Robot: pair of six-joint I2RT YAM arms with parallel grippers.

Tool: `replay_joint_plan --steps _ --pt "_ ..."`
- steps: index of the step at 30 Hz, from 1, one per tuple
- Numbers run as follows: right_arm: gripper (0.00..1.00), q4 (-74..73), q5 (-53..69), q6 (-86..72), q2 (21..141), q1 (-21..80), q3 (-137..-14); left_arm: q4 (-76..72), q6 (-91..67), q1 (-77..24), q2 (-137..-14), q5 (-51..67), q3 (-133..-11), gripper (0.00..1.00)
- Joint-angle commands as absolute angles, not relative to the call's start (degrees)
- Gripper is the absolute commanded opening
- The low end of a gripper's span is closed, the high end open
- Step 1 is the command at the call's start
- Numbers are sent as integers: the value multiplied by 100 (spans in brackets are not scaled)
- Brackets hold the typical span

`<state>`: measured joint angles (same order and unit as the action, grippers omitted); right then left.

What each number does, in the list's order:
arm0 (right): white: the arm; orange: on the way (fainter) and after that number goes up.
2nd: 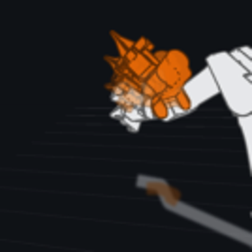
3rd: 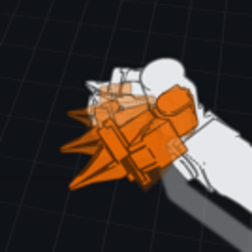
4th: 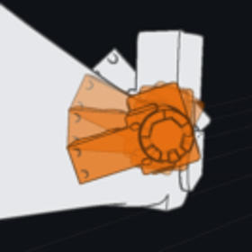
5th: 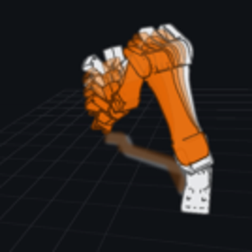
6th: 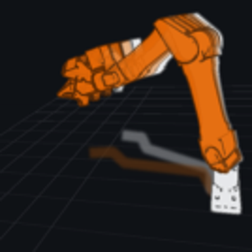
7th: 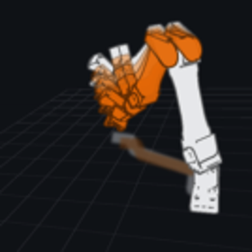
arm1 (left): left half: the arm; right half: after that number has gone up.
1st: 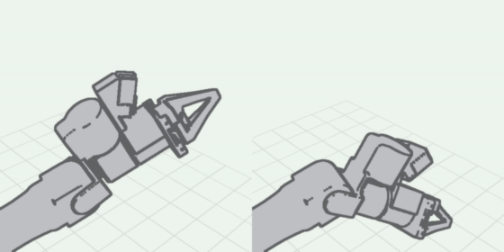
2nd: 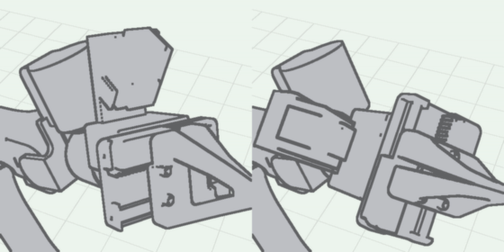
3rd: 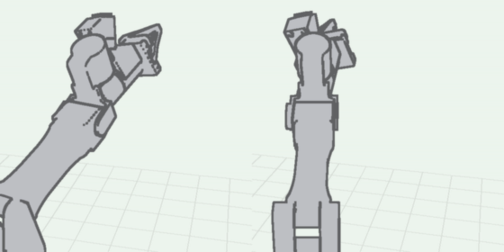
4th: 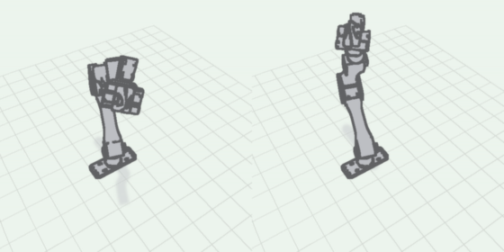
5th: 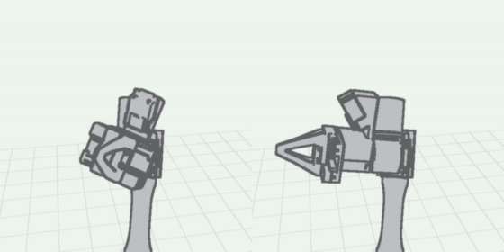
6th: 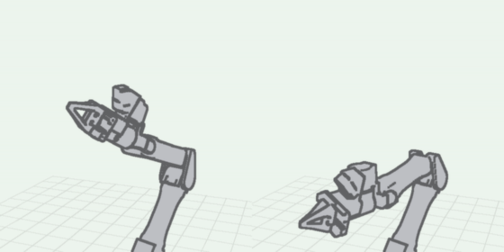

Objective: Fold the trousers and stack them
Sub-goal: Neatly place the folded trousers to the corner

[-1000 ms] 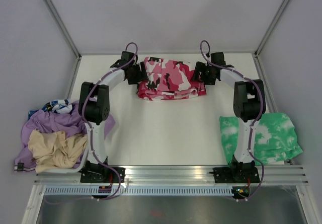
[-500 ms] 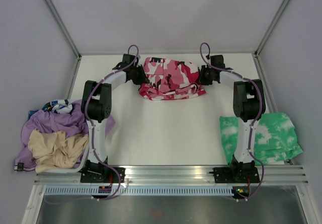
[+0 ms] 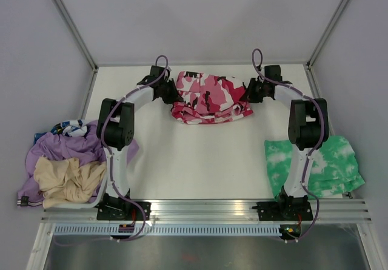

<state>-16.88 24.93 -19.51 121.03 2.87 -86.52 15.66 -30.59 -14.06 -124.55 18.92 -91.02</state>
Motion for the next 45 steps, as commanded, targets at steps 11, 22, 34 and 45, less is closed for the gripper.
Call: replay_joint_plan --steps 11,22,34,45 --pt "0 -2908 2180 -1636 10936 44 -9028 2075 -3005 -1590 -11119 1679 -8580 2" --pt "0 -3541 -506 -1257 7350 -413 -7796 1081 -3533 -3443 -9353 1249 -7391 2" --pt "0 -3954 -4776 -771 6161 -545 -6321 414 -4254 -5817 -9158 -404 -7172 2" --pt "0 -2261 -7285 1263 6003 -922 -5538 -747 -4096 -6547 -10458 -255 -7602 2"
